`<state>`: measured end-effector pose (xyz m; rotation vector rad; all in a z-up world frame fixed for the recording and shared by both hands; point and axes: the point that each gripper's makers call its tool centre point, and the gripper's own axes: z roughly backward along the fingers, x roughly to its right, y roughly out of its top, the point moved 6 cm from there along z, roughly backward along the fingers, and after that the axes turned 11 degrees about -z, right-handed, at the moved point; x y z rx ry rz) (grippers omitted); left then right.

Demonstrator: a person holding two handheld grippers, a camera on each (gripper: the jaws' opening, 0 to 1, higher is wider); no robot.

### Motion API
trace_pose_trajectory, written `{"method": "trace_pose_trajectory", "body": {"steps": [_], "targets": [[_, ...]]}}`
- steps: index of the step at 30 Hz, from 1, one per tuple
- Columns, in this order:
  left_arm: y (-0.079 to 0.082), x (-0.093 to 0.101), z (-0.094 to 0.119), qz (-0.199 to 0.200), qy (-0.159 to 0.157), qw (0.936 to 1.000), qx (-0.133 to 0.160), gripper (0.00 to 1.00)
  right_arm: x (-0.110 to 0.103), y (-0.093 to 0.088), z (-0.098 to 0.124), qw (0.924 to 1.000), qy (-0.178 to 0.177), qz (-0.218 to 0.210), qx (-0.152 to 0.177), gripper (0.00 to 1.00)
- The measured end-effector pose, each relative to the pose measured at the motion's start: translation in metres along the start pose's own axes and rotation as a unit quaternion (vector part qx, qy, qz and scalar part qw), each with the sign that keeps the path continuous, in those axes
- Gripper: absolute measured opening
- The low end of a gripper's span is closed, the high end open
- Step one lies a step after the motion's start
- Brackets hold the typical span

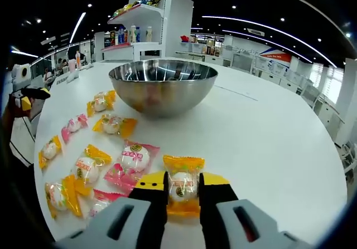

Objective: Pick up the marshmallows scattered on the table and place them into the bowl on the table

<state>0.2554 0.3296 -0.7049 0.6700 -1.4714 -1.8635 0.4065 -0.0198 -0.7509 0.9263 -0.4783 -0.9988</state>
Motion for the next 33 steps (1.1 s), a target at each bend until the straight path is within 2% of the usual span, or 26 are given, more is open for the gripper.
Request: {"method": "trace_pose_trajectory", "body": {"steps": [11, 15, 21, 33], "targets": [[-0.001, 0.003, 0.001, 0.000, 0.001, 1.0000, -0.002, 0.46, -0.011, 0.043, 0.019, 0.9980, 0.022, 0.013, 0.057, 0.23], [0.000, 0.005, 0.001, -0.001, -0.002, 1.0000, -0.002, 0.46, -0.003, 0.061, 0.018, 0.9968, 0.032, 0.014, 0.072, 0.23], [0.000, 0.005, 0.001, -0.001, -0.002, 1.0000, -0.003, 0.46, -0.001, 0.078, 0.017, 0.9953, 0.045, 0.021, 0.083, 0.23], [0.001, 0.007, 0.001, -0.002, -0.005, 1.0000, -0.003, 0.46, -0.003, 0.100, 0.014, 0.9942, 0.057, 0.033, 0.085, 0.23]]}}
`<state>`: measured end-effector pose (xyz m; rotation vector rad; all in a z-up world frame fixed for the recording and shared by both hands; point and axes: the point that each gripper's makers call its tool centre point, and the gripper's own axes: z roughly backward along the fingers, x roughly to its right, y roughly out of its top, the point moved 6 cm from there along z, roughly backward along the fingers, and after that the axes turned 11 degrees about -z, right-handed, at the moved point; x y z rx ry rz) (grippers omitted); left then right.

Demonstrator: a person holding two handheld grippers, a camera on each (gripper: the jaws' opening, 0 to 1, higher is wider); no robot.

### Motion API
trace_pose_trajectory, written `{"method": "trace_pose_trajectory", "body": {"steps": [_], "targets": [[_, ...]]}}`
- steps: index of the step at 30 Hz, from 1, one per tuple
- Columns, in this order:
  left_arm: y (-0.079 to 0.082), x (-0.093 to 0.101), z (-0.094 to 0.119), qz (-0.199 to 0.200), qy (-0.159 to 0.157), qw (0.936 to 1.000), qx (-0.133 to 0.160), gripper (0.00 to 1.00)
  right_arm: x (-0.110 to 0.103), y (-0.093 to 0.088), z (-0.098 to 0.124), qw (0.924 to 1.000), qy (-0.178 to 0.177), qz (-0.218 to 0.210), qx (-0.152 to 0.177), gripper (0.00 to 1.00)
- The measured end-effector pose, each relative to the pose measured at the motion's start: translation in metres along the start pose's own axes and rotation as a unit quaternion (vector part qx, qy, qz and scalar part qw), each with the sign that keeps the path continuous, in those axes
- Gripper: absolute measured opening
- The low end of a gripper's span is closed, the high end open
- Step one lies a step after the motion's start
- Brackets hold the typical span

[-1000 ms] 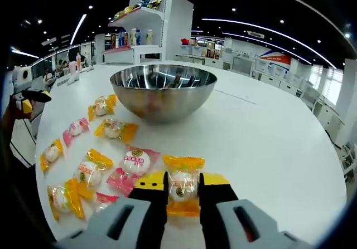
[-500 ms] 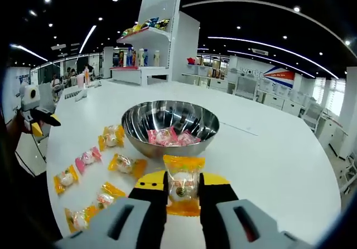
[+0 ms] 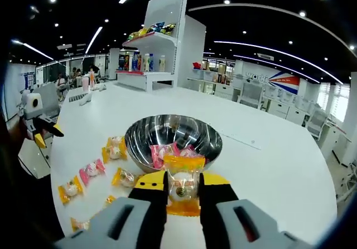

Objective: Pick up the marshmallows scattered on the table and place them into the bowl on the table

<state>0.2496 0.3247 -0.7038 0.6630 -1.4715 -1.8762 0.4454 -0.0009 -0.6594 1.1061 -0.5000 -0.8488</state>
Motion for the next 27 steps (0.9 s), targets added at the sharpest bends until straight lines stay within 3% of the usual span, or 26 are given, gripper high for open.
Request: {"method": "trace_pose_trajectory", "body": {"steps": [11, 27], "targets": [[0.001, 0.002, 0.001, -0.002, 0.000, 1.0000, 0.003, 0.46, -0.009, 0.027, -0.020, 0.9996, 0.015, 0.021, -0.006, 0.23], [0.003, 0.001, 0.004, -0.004, 0.002, 1.0000, 0.003, 0.46, -0.015, 0.040, -0.058, 0.9990, 0.025, 0.030, -0.022, 0.23]]}}
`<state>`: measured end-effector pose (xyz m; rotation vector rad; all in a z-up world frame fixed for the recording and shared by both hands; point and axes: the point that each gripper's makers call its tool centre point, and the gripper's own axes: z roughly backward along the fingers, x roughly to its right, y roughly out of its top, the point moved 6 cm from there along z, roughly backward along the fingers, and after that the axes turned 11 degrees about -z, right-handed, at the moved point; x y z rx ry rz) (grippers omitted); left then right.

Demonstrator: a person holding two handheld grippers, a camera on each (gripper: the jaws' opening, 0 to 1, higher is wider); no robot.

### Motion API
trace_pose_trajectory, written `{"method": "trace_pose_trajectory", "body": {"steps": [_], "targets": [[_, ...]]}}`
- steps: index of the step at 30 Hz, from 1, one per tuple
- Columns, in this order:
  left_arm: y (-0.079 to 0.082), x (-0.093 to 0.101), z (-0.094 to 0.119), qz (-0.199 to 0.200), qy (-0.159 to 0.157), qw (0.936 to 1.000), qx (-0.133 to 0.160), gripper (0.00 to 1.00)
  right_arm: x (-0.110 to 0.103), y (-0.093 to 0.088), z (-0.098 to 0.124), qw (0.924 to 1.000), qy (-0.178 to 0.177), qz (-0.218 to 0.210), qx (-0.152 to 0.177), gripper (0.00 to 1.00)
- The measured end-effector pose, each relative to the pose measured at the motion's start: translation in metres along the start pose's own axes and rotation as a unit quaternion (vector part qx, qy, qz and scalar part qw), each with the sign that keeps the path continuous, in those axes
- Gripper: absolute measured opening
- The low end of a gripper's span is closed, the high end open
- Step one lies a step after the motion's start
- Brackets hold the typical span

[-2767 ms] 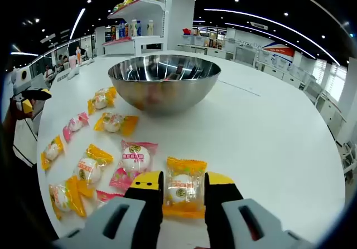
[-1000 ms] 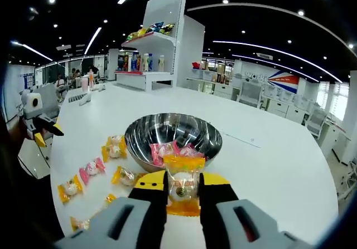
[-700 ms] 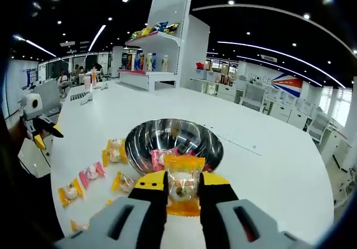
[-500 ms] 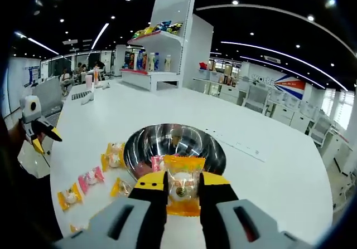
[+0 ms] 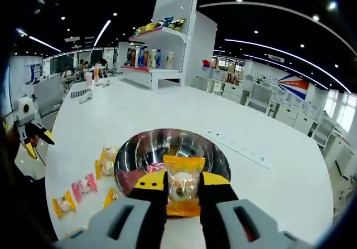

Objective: Pick up the marshmallows scattered on the table and place them into the bowl on the table

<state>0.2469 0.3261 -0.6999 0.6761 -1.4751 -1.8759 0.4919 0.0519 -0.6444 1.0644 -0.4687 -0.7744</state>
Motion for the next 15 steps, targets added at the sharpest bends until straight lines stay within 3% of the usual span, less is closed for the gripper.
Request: {"method": "trace_pose_trajectory", "body": {"steps": [15], "targets": [[0.004, 0.001, 0.006, -0.004, 0.004, 1.0000, 0.002, 0.46, 0.005, 0.006, -0.032, 0.9997, -0.002, 0.005, -0.023, 0.23]]}}
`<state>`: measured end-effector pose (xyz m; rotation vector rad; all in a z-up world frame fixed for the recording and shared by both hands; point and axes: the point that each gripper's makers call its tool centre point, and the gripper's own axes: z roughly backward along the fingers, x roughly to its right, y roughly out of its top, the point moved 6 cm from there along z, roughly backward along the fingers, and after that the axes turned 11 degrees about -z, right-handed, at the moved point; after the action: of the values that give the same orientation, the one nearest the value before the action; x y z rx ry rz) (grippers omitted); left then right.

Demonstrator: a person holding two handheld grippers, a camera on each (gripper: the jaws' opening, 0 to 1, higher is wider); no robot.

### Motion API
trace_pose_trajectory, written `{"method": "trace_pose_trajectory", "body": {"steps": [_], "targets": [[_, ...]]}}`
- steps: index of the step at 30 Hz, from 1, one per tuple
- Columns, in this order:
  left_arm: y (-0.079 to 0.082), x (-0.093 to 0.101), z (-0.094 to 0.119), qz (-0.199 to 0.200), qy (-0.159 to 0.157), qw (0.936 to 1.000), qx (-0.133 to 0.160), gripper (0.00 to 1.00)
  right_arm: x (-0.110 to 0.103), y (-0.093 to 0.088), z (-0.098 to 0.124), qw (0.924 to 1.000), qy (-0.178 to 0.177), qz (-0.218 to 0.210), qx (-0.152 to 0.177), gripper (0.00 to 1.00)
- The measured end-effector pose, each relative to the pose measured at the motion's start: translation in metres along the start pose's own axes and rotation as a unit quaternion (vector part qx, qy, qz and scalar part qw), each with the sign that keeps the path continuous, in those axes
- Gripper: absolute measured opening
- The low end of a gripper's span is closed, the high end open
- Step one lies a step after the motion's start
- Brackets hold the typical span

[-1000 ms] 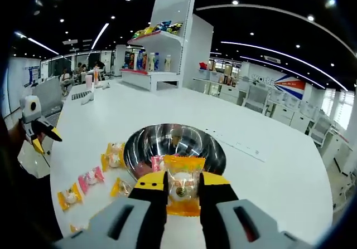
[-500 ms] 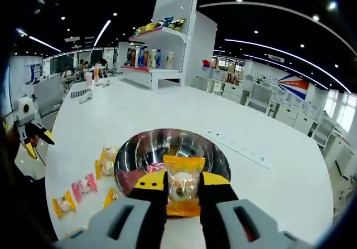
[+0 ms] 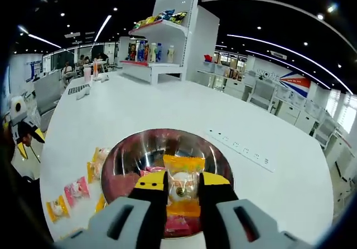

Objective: Pick up the marshmallows scattered on the table and place them into the bowl on the table

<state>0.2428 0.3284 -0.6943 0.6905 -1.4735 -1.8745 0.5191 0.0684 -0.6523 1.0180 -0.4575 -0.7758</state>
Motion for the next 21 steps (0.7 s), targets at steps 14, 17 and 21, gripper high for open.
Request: {"method": "trace_pose_trajectory", "body": {"steps": [14, 17, 21], "targets": [[-0.0003, 0.0005, 0.0027, 0.000, 0.001, 1.0000, 0.001, 0.46, 0.0008, 0.0011, -0.0107, 0.9999, -0.002, -0.002, -0.010, 0.23], [-0.0003, 0.0004, 0.0029, 0.001, 0.001, 1.0000, 0.002, 0.46, 0.0008, 0.0012, -0.0106, 0.9999, -0.003, -0.004, -0.010, 0.23], [-0.0005, 0.0009, 0.0022, 0.001, -0.001, 1.0000, 0.002, 0.46, 0.0007, 0.0034, -0.0092, 1.0000, -0.004, -0.003, -0.006, 0.23]]}}
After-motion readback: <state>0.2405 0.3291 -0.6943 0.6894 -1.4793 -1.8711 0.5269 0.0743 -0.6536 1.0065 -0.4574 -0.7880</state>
